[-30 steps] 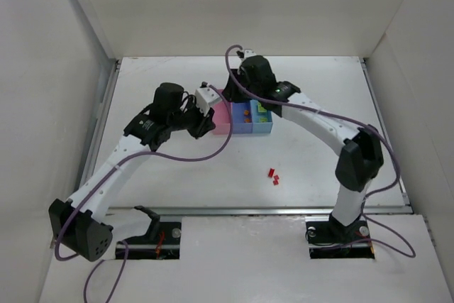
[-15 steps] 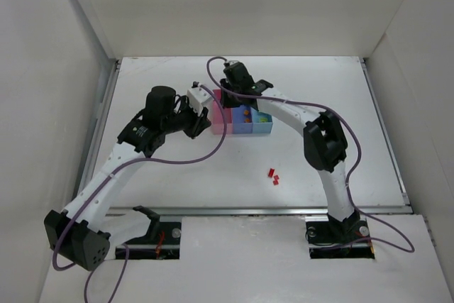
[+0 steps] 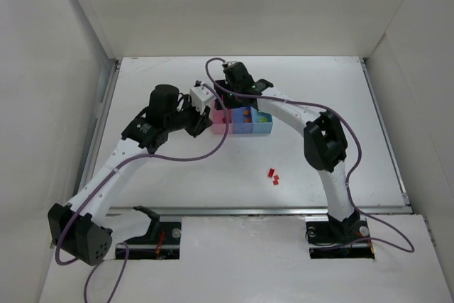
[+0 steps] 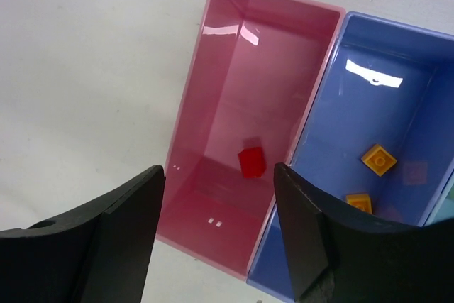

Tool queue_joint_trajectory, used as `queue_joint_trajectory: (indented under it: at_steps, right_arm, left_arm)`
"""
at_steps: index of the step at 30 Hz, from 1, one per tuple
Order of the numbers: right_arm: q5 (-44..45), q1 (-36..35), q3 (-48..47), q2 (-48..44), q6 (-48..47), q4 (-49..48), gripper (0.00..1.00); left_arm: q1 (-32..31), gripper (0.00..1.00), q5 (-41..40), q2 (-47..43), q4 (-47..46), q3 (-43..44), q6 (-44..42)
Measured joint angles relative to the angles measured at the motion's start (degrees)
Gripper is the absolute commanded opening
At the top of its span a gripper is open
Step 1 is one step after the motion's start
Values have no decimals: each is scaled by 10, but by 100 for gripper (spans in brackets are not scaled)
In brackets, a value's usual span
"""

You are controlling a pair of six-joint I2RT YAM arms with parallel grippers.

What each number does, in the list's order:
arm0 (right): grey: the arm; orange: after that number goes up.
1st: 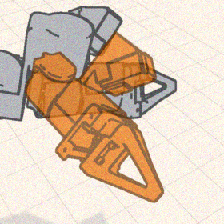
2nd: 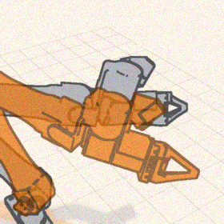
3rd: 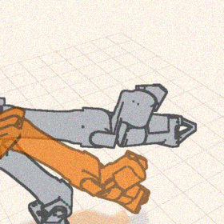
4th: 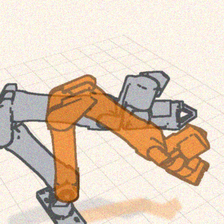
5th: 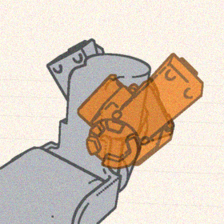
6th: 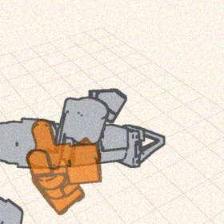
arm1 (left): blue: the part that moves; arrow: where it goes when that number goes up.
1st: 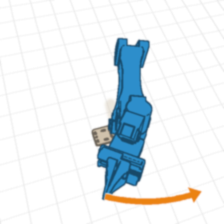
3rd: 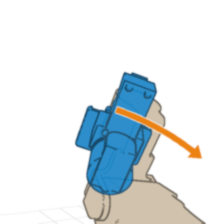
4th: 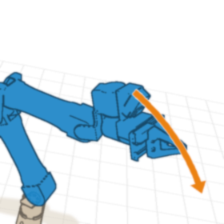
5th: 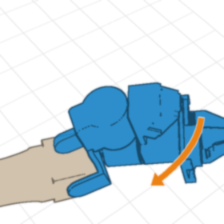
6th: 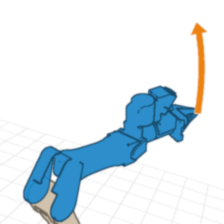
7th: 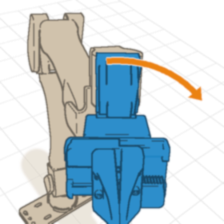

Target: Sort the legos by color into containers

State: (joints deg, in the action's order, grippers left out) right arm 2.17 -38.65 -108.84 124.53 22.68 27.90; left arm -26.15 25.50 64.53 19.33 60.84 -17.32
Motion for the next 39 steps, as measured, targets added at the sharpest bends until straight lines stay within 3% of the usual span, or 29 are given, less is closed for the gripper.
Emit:
queue_joint_trajectory:
  at_steps: [6, 16, 25, 30, 31, 34, 35, 39]
  right_arm:
    - [6, 9, 3, -40, 14, 16, 69]
    - [71, 144, 137, -351, 42, -43, 69]
    - [87, 147, 260, -472, 36, -52, 69]
    - [88, 155, 283, -485, 35, -47, 69]
    - [88, 155, 284, -486, 35, -46, 69]
    - [87, 155, 286, -491, 35, -46, 69]
    - [86, 155, 287, -494, 35, -45, 69]
    - [82, 155, 288, -499, 35, -43, 69]
  left_arm:
    - [2, 0, 7, 56, 7, 38, -1]
    - [18, 0, 43, 312, 32, 243, 17]
    - [28, 0, -4, 452, 45, 292, 54]
    - [29, 10, -23, 475, 51, 292, 55]
    - [28, 19, -29, 476, 52, 292, 55]
    - [27, 29, -48, 476, 52, 292, 55]
    - [27, 38, -52, 476, 51, 291, 54]
    - [26, 50, -63, 476, 44, 279, 57]
